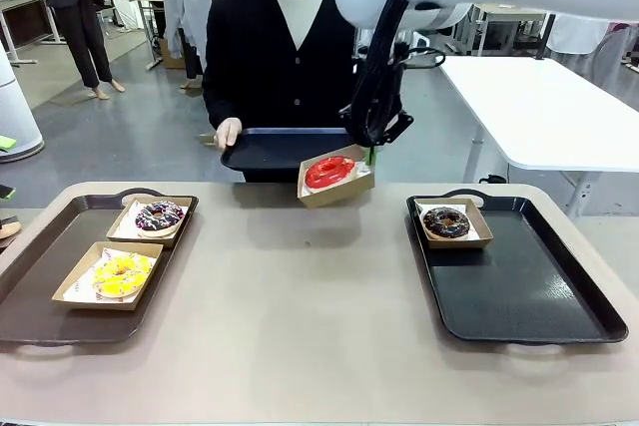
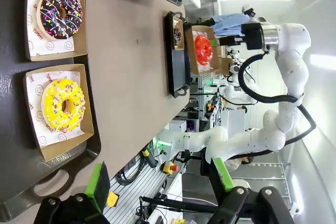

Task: Individually package the donuts and arrange them on the tray.
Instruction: Place the picked Paper togo box on the Handle tray.

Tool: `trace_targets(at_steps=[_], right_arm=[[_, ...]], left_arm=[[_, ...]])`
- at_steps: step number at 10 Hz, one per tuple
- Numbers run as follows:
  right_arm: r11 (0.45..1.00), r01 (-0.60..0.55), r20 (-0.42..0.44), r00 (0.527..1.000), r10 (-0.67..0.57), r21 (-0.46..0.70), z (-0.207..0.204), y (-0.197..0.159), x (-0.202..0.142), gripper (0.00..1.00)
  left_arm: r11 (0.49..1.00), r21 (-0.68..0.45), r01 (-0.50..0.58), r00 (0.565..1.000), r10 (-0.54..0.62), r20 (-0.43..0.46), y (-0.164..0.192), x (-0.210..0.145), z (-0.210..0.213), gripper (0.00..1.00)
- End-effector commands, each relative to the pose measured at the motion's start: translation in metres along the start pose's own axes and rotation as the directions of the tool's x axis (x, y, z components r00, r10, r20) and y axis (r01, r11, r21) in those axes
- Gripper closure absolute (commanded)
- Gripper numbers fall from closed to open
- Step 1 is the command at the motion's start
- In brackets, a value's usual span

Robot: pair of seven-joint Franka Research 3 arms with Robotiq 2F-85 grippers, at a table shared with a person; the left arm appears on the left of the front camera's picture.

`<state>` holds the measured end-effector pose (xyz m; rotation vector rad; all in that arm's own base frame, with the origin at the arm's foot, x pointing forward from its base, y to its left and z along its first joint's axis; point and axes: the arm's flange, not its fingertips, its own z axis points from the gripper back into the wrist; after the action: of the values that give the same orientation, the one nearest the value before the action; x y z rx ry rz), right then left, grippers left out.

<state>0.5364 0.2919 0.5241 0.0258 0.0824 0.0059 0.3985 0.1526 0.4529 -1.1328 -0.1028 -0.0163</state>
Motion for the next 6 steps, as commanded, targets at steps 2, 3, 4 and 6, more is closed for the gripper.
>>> trace_targets(at_steps=[2,3,4,6], right_arm=[[1.000,0.017,0.013,1.000,-0.017,0.003,0.027,-0.072,-0.036,0.99],[1.000,0.014,0.011,1.000,-0.014,0.027,0.031,-0.096,-0.041,0.99],[0.999,0.023,0.051,0.998,-0.024,0.023,0.032,-0.122,-0.044,0.99],[1.000,-0.015,0.090,0.996,0.016,-0.007,0.035,-0.177,-0.051,0.99]], left_arm=[[1.000,-0.010,0.012,1.000,-0.012,0.000,-0.003,-0.002,0.003,0.00],[1.000,-0.010,0.012,1.000,-0.012,0.000,-0.003,-0.002,0.003,0.00],[1.000,-0.010,0.012,1.000,-0.012,0.000,-0.003,-0.002,0.003,0.00],[1.000,-0.010,0.012,1.000,-0.012,0.000,-0.003,-0.002,0.003,0.00]])
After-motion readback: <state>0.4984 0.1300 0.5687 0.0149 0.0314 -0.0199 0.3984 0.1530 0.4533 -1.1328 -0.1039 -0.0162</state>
